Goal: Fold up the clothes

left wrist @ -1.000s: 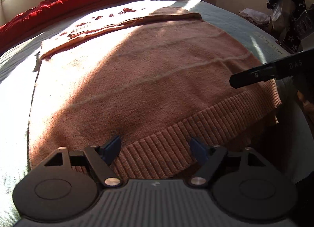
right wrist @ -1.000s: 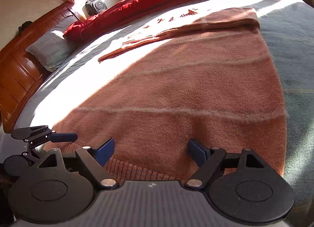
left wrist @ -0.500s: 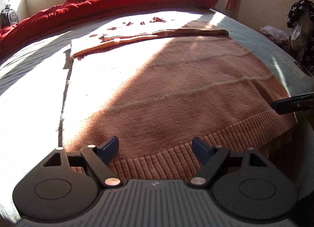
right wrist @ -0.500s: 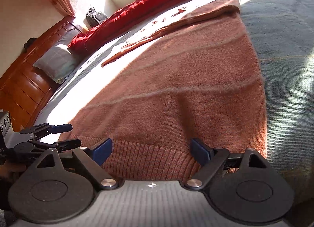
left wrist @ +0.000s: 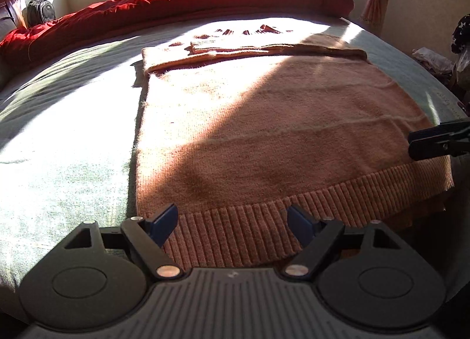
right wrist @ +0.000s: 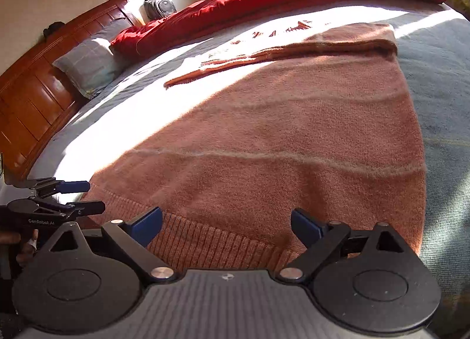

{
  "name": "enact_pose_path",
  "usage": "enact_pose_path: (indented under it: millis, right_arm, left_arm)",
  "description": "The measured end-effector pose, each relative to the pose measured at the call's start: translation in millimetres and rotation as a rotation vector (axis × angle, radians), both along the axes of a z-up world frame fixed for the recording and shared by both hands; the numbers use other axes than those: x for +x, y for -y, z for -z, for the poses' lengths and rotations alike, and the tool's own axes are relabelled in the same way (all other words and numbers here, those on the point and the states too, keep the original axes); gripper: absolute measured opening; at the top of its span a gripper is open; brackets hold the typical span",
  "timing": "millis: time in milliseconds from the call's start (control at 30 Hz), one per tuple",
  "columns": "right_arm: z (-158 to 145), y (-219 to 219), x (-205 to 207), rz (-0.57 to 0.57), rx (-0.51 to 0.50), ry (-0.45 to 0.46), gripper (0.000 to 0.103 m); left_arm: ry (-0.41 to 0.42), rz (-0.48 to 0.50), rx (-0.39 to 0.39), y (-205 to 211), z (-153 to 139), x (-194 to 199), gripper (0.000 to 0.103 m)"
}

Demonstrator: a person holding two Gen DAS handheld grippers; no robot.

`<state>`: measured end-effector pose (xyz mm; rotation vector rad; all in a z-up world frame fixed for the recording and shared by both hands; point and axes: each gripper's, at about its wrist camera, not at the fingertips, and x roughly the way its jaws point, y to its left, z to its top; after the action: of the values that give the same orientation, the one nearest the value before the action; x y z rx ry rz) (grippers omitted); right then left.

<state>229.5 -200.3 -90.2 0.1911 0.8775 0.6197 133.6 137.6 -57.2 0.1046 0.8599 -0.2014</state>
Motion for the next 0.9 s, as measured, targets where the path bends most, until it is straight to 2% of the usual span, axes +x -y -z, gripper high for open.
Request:
enact_pose_path:
  millis: [67, 433, 533, 600, 700, 767, 900]
  right_arm:
    - [-3.6, -16.0, 4.3, -0.052, -0.008, 0.013, 0.097]
    - [15.4, -37.3, -3.3, -0.155, -0.048, -0.048, 0.103]
    - [7.1, -35.2, -3.2, -0.136, -0.053, -0.066, 0.103]
    - [-7.5, -41.2, 0.1, -0.113, -0.107, -0.010, 0.103]
    - [-25.9, -61.7, 10.0, -0.109, -0.235, 0.147, 0.103]
    - [-24.3, -77.3, 20.9, -0.109, -0.336, 0.216, 0.103]
    - [-0.5, -87.2, 32.8, -0.115, -0.414, 0.209, 0.103]
  left_arm:
    - [0.004, 0.008, -0.013, 3.3, -1.0, 0.0, 0.082]
    - [0.000, -0.021, -0.014, -6.3, 3.2, -6.8, 0.082]
    - [0.018, -0.010, -0.025, -4.8, 1.4, -5.5, 0.082]
    - [0.028, -0.005, -0.033, -4.8, 0.0, -5.7, 0.082]
    - [0.036, -0.005, -0.044, -8.0, -1.2, -7.5, 0.082]
    - [0.041, -0.004, -0.052, -10.0, -2.0, -8.6, 0.082]
    - [0.051, -0.003, -0.067, -14.3, -3.6, -11.0, 0.082]
